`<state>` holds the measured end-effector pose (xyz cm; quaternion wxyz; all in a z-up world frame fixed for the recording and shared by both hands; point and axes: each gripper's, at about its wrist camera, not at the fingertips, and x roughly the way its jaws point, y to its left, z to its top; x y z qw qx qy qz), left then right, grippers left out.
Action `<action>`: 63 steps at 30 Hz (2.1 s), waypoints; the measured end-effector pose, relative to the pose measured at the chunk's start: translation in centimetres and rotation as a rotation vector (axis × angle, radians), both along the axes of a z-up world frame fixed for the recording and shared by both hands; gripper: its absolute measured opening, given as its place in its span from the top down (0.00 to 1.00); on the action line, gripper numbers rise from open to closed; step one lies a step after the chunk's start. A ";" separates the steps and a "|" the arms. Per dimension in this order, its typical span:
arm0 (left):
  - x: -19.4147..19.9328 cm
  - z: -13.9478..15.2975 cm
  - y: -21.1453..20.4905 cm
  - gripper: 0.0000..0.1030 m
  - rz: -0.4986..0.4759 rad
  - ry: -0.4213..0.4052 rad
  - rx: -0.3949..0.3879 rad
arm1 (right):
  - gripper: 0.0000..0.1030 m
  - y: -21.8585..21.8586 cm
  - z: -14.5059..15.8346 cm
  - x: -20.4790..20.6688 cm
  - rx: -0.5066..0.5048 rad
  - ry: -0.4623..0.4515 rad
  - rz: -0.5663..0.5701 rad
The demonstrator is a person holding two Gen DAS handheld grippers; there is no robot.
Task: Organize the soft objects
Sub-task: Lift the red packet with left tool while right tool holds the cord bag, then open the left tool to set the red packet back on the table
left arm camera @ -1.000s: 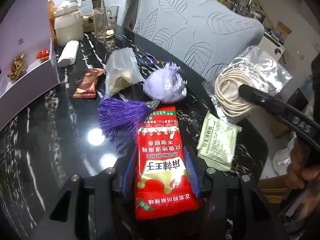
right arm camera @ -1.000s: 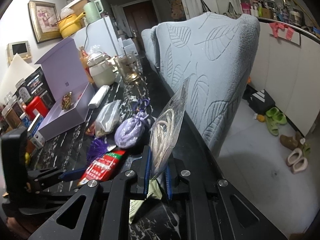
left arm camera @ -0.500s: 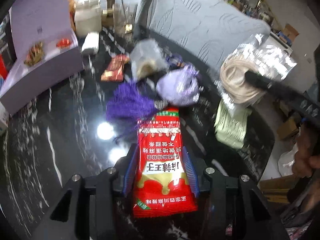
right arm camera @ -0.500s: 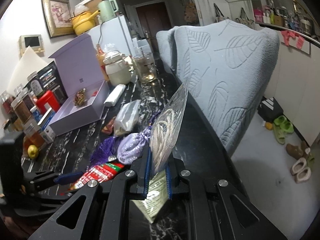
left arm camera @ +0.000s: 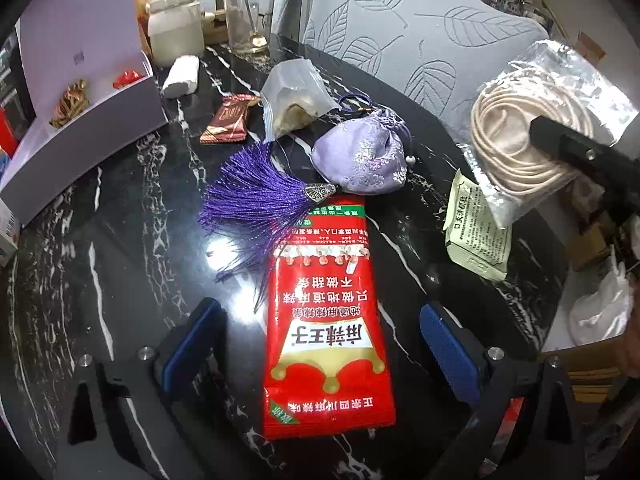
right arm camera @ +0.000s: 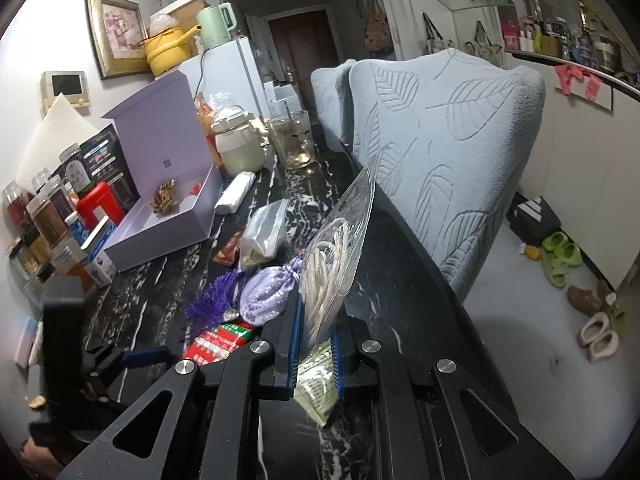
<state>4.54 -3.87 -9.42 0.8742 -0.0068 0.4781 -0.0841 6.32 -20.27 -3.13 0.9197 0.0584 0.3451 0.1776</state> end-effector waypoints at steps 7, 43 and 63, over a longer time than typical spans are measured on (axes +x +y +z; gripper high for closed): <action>-0.6 0.5 0.4 0.56 0.010 -0.067 0.027 | 0.87 -0.3 0.2 -0.6 0.004 -0.008 -0.019; -5.7 5.8 8.2 0.72 0.145 -0.187 -0.148 | 0.87 6.6 1.3 -1.9 0.025 -0.045 0.202; -0.4 4.4 5.1 0.00 0.036 -0.128 -0.061 | 0.87 2.2 1.8 -1.8 0.011 -0.052 0.061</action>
